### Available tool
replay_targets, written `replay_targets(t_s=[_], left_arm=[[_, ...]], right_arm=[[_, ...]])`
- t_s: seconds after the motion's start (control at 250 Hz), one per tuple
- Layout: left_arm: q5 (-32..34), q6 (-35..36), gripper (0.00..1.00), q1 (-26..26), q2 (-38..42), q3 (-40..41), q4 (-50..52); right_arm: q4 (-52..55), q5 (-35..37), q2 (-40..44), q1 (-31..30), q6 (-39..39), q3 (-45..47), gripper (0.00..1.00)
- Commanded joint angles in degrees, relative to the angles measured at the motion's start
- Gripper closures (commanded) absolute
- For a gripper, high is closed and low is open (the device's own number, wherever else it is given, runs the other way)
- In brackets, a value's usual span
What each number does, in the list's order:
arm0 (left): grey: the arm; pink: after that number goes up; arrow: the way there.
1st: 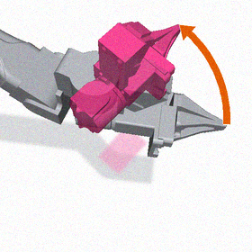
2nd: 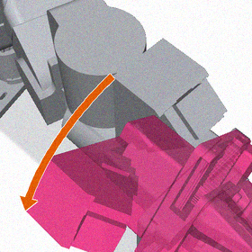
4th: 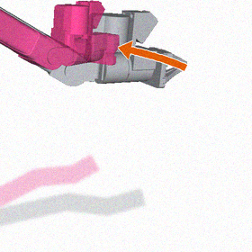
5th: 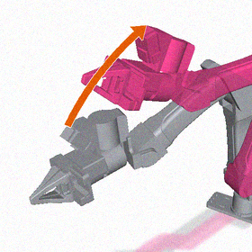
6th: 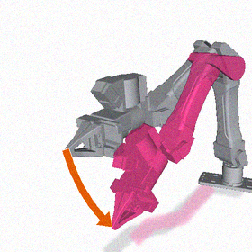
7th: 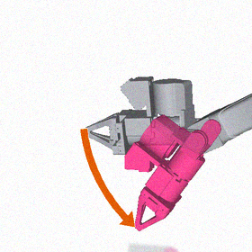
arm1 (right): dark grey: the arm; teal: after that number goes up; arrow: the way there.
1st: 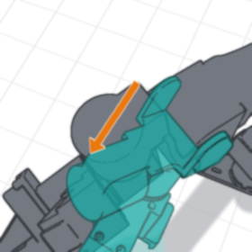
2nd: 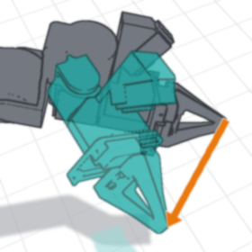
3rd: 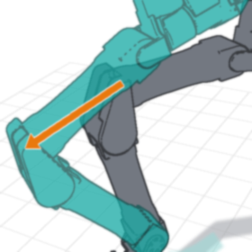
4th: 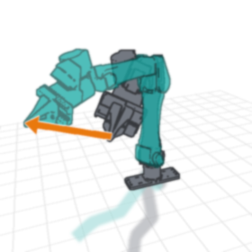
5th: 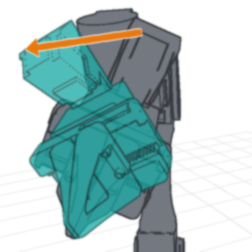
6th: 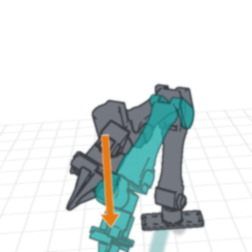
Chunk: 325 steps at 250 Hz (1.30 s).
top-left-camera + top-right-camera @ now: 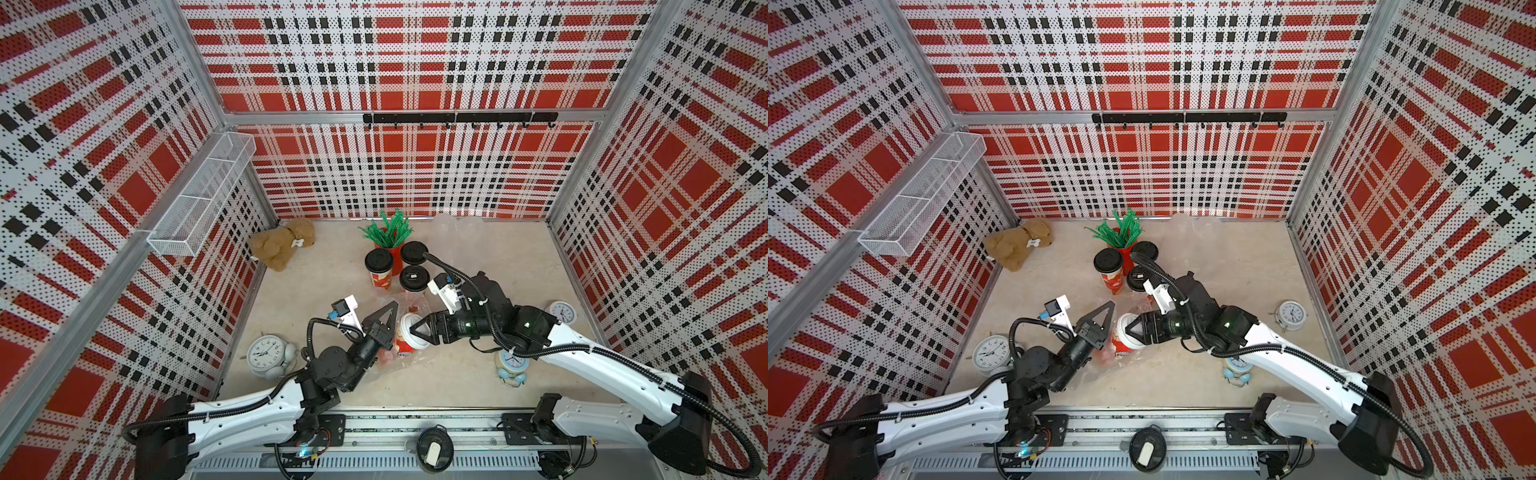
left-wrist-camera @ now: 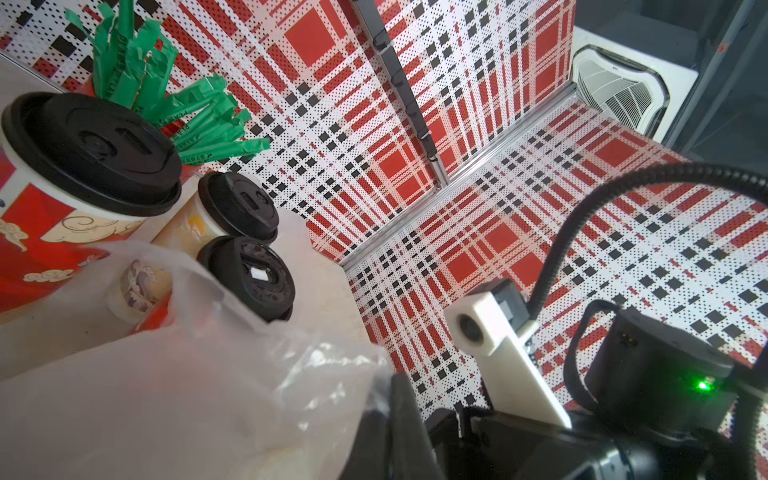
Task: Pack milk tea into plastic carrier bags
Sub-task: Place the milk tea cup in the plastic carrier bag.
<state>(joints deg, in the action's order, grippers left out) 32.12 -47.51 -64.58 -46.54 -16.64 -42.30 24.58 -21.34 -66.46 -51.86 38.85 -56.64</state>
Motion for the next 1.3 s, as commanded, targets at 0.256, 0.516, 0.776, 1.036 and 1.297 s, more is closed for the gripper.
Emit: replay_targets(t_s=[0.256, 0.516, 0.776, 1.036, 1.297], left_arm=[[4.78, 2.29, 1.00, -1.22, -0.19, 1.77, -7.30], [6.02, 3.91, 1.00, -1.95, -0.41, 2.12, -10.34], [6.03, 4.07, 1.00, -2.11, -1.63, 2.76, -13.73], [5.42, 4.69, 1.00, -2.13, -2.02, 2.93, -16.02], [4.97, 5.49, 1.00, -2.22, -1.65, 3.59, -18.45]], right_arm=[[-8.96, 1.23, -3.34, -2.18, 3.23, 0.79, 0.61], [-14.30, 0.24, -6.61, -3.76, 5.62, 2.10, 0.62], [-16.31, -0.70, -9.93, -4.66, 5.96, 1.84, 0.62], [-16.49, -0.45, -12.13, -4.81, 5.99, 1.83, 0.62], [-7.06, 3.31, -14.23, -5.35, 3.92, -1.10, 0.65]])
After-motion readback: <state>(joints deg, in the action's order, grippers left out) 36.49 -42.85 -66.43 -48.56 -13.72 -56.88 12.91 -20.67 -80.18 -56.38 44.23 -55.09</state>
